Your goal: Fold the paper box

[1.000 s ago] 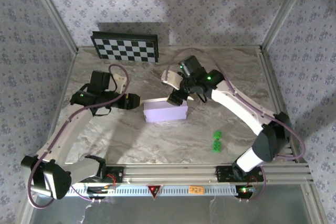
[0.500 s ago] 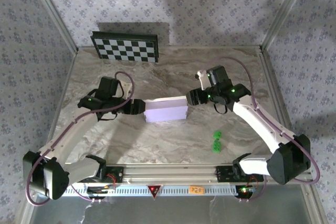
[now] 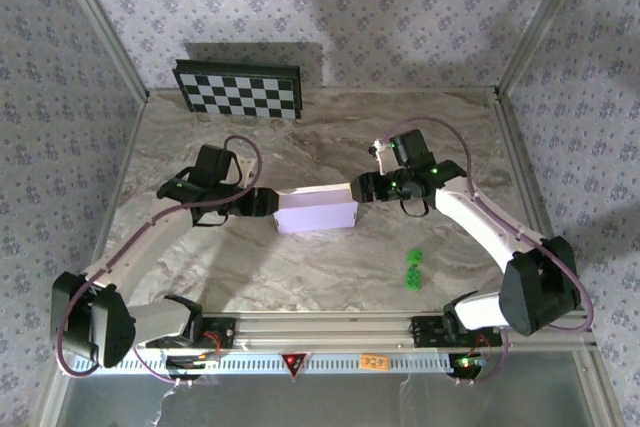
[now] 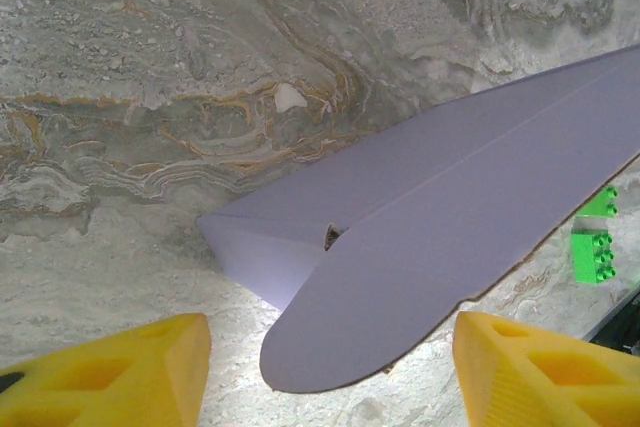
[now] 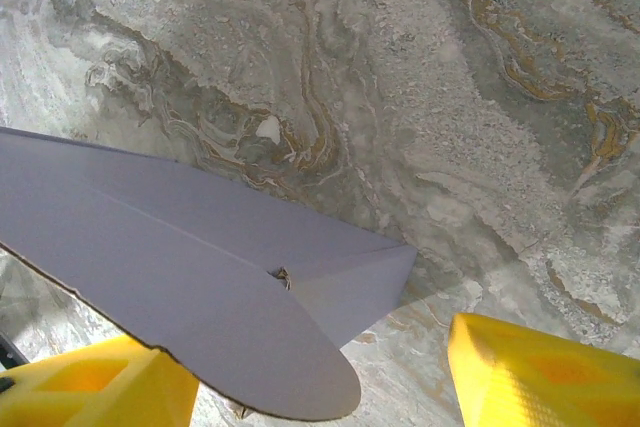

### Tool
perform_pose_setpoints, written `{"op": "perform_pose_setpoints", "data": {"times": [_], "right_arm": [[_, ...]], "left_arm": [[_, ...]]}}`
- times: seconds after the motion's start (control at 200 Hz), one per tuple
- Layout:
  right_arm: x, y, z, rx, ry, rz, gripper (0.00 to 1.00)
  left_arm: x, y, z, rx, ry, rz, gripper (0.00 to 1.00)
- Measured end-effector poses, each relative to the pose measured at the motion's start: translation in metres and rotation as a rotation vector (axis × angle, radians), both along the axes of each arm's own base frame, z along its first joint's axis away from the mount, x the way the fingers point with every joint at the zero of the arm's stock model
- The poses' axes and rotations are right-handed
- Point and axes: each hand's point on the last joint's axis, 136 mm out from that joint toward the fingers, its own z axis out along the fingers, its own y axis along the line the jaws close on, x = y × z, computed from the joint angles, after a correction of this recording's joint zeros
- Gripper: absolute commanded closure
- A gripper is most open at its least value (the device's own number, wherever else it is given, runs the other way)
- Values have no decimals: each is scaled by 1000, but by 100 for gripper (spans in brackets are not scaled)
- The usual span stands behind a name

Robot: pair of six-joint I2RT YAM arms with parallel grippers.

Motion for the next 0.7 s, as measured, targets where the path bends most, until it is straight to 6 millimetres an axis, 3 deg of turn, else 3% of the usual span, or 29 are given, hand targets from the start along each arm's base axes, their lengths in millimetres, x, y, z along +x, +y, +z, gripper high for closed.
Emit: {"op": "perform_pose_setpoints", "data": {"times": [0.245,0.7], "right_arm": [[0,2,-4,7,16,9,35],[1,6,-13,43,1,22,48]], "left_arm": [[1,-1,-7,12,16,0,47],[3,-5,-8,-2,0,-7,68]]}}
